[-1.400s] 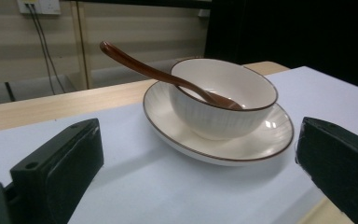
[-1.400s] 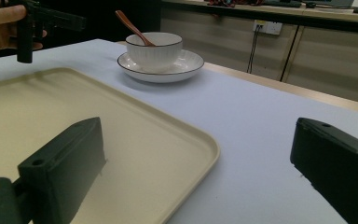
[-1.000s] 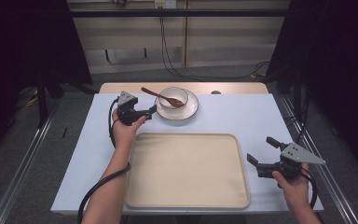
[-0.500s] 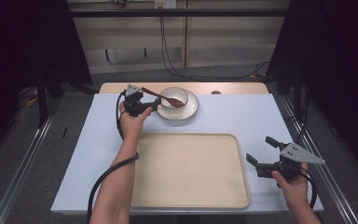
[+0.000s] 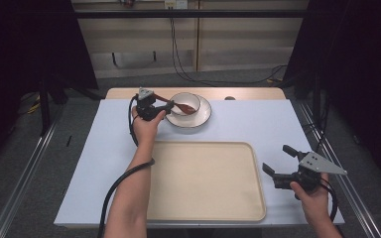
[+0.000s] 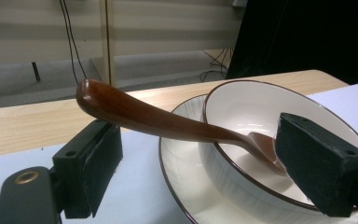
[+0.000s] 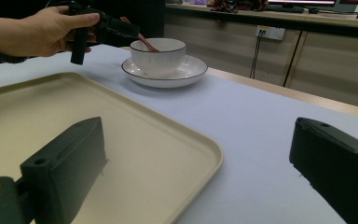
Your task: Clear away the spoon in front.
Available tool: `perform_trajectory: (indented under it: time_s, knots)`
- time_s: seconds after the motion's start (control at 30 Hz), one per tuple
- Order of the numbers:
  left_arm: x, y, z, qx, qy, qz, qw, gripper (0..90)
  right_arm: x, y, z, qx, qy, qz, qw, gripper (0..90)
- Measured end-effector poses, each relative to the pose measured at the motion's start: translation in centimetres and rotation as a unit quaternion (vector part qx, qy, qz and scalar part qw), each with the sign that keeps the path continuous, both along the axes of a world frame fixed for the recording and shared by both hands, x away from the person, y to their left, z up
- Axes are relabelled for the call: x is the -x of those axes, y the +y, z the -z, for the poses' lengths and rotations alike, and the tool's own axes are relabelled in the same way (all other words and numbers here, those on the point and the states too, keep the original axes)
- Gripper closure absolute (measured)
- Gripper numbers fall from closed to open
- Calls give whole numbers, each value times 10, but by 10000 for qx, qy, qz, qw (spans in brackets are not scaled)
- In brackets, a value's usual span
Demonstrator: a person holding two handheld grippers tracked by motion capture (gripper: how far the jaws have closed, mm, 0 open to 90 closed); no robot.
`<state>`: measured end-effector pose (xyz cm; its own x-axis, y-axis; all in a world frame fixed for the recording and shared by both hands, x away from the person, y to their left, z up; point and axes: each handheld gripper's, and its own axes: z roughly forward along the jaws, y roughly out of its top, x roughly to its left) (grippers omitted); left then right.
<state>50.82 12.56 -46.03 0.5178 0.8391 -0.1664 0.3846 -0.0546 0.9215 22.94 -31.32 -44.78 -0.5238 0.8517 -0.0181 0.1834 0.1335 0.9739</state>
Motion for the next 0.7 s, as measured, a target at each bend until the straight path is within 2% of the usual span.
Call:
perform_trajectory:
  time_s: [0.17,0.27,0.3,0.37,0.53,0.7]
  knots:
    - [-2,-2,1,98,30,-96,9999,185,0,0,0,9,-12,7,10000,33]
    - [-1,-4,-2,5,-116,-50,9999,266,0,0,0,19,-23,-11,10000,33]
    - [-1,-4,-2,8,-142,-41,9999,280,0,0,0,25,-16,5,10000,33]
    - [-1,-4,-4,159,-170,-27,9997,324,0,0,0,26,-16,-3,10000,34]
    - [1,-10,-9,123,-240,17,9996,405,-1,0,0,19,-17,-14,10000,34]
    - [0,-12,-13,421,-269,58,9987,473,0,-1,-1,-11,-12,4,10000,33]
